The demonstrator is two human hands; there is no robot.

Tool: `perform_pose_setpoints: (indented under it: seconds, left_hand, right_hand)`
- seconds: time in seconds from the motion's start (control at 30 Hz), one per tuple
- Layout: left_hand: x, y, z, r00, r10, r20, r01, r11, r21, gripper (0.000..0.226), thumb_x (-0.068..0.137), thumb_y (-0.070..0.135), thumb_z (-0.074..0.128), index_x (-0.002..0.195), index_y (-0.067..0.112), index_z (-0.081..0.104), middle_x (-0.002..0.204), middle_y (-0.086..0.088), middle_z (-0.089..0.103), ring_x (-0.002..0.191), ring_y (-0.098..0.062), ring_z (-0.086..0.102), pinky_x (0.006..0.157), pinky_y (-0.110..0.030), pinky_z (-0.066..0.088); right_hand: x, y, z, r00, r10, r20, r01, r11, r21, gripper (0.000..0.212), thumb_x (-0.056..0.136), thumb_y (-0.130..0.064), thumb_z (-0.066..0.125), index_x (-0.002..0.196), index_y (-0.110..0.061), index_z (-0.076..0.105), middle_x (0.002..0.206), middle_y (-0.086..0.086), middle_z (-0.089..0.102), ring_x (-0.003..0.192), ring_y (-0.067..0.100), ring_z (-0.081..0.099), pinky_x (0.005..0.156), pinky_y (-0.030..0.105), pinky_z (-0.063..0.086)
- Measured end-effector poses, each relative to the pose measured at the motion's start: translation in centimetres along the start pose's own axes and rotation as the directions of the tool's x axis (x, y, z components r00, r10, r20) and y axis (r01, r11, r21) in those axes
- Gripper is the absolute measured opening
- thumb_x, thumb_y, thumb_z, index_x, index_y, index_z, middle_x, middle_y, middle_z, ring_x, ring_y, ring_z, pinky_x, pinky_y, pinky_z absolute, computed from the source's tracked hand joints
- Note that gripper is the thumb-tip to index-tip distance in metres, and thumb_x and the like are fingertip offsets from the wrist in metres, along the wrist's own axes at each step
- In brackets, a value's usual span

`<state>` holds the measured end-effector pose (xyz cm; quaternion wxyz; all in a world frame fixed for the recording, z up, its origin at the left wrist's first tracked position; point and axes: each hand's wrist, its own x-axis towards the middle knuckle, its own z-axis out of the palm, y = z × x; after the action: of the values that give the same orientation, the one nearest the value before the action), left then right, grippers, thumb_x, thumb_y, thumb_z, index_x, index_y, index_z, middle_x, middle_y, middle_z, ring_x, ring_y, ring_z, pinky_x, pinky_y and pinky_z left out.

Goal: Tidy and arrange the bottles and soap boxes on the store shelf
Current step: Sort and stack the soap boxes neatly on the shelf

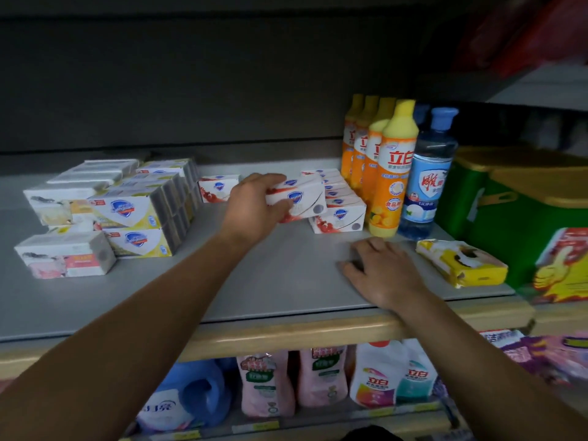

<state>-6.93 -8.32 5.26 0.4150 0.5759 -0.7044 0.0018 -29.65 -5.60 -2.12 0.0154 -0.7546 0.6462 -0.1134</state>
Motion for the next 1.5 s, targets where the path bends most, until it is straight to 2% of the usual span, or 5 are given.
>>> perform_pose_setpoints:
  seconds: [0.57,0.77,1.03,1.33,1.5]
  left_hand:
    - [7.9,3.6,8.9,0.994,-0.029,0.108,0.025,0.999,0.041,0.047,0.092,0.024,0.063,0.138,0.023,0.052,0.131,-0.003,0.055,0.098,-0.013,0.058,0.069,-0.016,0.044]
    - [8.0,3.6,8.7,0.988,-0.041,0.151,0.029,0.996,0.080,0.052,0.092,0.029,0.064,0.141,0.024,0.049,0.137,-0.002,0.054,0.111,-0.019,0.060,0.083,-0.027,0.053]
    - [5.1,1.7,4.1,0.980,-0.015,0.199,-0.013,0.990,0.141,0.064,0.090,0.040,0.063,0.147,0.028,0.037,0.148,-0.002,0.047,0.132,-0.024,0.046,0.105,-0.038,0.039]
    - [-6.2,-7.2,-4.9,0.935,-0.053,0.350,-0.040,0.967,0.253,0.046,0.087,0.037,0.068,0.126,0.014,0.064,0.122,-0.006,0.067,0.111,-0.023,0.064,0.092,-0.023,0.042]
    - [-9.2,-11.2,-8.8,0.915,-0.070,0.396,-0.049,0.958,0.282,0.046,0.088,0.039,0.066,0.128,0.016,0.062,0.121,-0.007,0.068,0.112,-0.025,0.063,0.095,-0.026,0.045]
  right_hand:
    - [-0.2,0.1,0.1,0.999,-0.007,-0.040,0.011,0.995,0.098,0.056,0.092,-0.058,0.032,0.134,-0.024,0.047,0.137,0.000,0.043,0.129,0.026,0.035,0.109,0.044,0.025]
    - [-0.1,0.1,0.1,0.999,-0.006,-0.039,0.009,0.996,0.091,0.057,0.092,-0.059,0.031,0.134,-0.025,0.047,0.137,-0.001,0.044,0.129,0.026,0.036,0.108,0.043,0.026]
    - [-0.4,0.0,-0.2,0.999,0.007,-0.033,-0.003,0.995,0.102,0.052,0.091,-0.057,0.034,0.130,-0.028,0.050,0.136,-0.003,0.046,0.129,0.023,0.038,0.107,0.040,0.030]
    - [-0.2,-1.6,-0.4,0.998,0.055,-0.040,-0.052,0.996,0.068,0.049,0.092,-0.052,0.044,0.127,-0.021,0.057,0.133,0.001,0.054,0.123,0.024,0.048,0.101,0.034,0.040]
    - [0.8,-7.9,0.5,0.985,-0.088,-0.149,0.125,0.958,0.258,0.046,0.088,-0.042,0.059,0.130,-0.023,0.059,0.134,-0.002,0.055,0.122,0.020,0.052,0.096,0.028,0.041]
